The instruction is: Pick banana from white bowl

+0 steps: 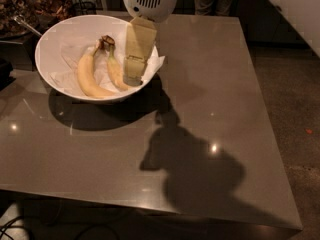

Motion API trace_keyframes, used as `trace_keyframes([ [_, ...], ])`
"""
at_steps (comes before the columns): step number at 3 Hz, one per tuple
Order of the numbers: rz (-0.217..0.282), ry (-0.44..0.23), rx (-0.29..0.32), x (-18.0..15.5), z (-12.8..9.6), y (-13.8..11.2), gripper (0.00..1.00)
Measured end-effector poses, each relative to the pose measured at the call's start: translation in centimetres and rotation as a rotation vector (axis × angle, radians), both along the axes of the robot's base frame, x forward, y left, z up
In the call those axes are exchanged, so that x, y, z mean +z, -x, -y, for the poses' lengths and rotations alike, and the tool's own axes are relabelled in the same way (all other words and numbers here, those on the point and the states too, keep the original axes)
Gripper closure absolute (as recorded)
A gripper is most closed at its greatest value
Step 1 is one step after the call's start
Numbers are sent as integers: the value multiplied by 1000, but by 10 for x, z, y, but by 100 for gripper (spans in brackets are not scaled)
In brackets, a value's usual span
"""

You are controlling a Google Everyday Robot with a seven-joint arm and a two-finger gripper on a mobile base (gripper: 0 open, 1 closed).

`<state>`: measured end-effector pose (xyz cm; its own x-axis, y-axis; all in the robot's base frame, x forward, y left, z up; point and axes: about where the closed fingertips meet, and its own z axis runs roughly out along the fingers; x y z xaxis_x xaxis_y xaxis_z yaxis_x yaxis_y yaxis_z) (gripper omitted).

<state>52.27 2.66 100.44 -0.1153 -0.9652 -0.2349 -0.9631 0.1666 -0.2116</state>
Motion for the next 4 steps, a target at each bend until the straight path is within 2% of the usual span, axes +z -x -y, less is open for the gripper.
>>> trace_keyframes([
  [1, -52, -14, -24, -11, -16, -20, 0],
  [2, -28, -34, -21, -8, -21, -24, 0],
  [3, -42, -81, -39, -11, -25, -28, 0],
  [4, -70, -109, -57, -13, -31, -34, 8],
])
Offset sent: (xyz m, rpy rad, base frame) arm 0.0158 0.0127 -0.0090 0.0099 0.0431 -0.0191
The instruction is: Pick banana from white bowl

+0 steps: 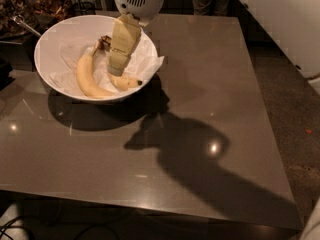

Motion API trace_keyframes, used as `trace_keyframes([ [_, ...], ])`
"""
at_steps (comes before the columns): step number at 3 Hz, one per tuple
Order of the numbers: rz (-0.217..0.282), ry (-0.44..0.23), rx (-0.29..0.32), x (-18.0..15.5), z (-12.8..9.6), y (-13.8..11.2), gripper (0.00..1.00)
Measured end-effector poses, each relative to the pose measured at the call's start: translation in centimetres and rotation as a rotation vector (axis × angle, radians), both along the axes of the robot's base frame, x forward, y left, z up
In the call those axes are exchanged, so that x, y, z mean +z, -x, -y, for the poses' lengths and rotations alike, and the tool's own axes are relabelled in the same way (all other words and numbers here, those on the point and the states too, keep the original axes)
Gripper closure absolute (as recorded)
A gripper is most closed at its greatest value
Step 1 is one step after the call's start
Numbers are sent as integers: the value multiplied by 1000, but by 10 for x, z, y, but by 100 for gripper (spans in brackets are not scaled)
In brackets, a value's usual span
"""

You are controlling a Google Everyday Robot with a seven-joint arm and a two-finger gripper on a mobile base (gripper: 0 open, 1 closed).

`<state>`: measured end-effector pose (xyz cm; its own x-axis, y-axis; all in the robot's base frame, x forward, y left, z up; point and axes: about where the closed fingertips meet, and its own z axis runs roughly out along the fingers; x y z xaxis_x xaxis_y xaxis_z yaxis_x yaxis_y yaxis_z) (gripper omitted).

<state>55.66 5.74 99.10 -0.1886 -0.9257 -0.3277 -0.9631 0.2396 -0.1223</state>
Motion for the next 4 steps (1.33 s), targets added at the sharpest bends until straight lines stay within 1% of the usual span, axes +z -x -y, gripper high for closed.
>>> trace_keyframes([
  [1, -21, -2, -5, -1, -8, -10, 16],
  [2, -48, 9, -18, -7, -19, -24, 17],
  [3, -88, 31, -54, -24, -27, -36, 18],
  [4, -131, 45, -86, -42, -33, -47, 24],
])
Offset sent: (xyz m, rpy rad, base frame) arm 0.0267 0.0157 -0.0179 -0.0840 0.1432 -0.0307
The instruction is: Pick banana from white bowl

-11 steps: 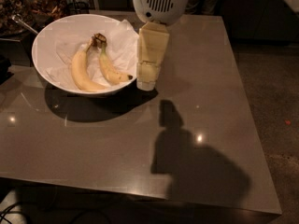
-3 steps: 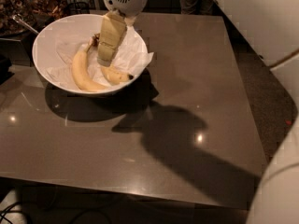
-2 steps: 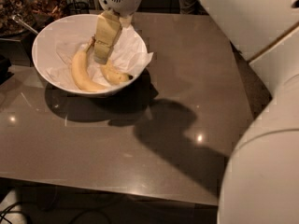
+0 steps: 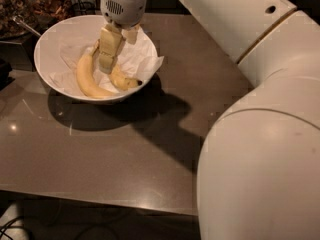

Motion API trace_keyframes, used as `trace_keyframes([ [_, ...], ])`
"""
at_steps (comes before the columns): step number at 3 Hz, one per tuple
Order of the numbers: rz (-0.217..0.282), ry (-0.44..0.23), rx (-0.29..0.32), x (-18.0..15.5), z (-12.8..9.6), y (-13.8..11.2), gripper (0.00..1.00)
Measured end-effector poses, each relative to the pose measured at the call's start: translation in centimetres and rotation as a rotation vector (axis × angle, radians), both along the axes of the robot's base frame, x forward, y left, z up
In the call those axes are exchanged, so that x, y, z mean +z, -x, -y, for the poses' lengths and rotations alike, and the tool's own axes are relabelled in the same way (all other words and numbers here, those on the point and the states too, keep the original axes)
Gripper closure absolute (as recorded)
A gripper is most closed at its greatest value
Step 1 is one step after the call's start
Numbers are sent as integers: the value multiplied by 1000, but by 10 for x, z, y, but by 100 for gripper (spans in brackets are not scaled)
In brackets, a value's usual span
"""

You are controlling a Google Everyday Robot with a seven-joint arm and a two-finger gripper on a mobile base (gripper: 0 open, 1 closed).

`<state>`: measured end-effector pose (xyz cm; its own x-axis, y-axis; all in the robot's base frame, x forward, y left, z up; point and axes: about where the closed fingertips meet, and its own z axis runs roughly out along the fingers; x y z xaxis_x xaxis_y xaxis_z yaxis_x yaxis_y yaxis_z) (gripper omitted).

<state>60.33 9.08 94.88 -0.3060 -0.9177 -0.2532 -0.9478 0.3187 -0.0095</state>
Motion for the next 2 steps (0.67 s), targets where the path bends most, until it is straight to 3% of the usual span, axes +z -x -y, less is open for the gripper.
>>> trace_keyframes([
  [2, -74, -5, -40, -28, -6, -15, 26],
])
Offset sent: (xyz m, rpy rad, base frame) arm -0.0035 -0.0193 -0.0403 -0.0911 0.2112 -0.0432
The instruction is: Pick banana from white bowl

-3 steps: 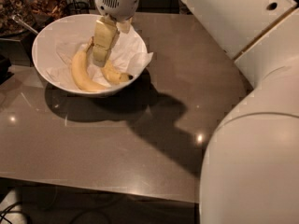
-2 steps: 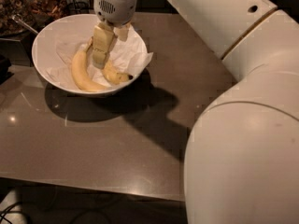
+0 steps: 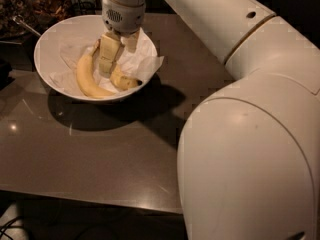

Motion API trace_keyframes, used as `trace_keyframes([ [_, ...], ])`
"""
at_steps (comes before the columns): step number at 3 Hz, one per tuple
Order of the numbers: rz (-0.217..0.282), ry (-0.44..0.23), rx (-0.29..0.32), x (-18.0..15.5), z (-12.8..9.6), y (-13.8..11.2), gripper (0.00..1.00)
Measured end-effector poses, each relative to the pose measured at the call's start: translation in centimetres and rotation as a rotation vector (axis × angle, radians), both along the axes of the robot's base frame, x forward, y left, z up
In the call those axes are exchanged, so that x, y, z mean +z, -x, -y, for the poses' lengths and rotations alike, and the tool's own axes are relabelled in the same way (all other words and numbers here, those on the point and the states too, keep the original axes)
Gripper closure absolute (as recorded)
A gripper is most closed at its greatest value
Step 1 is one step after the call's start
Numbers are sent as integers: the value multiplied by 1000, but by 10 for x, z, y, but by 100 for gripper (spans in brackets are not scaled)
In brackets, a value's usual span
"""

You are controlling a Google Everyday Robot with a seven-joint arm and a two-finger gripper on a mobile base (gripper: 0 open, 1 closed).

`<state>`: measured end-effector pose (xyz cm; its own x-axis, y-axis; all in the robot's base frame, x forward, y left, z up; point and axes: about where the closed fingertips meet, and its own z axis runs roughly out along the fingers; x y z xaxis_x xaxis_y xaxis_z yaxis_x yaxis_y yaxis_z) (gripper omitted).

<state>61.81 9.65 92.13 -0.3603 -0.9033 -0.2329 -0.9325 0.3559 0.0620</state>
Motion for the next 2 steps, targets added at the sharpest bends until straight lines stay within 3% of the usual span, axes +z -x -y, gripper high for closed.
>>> trace_keyframes([
  [2, -54, -5, -8, -21, -7, -8, 28],
])
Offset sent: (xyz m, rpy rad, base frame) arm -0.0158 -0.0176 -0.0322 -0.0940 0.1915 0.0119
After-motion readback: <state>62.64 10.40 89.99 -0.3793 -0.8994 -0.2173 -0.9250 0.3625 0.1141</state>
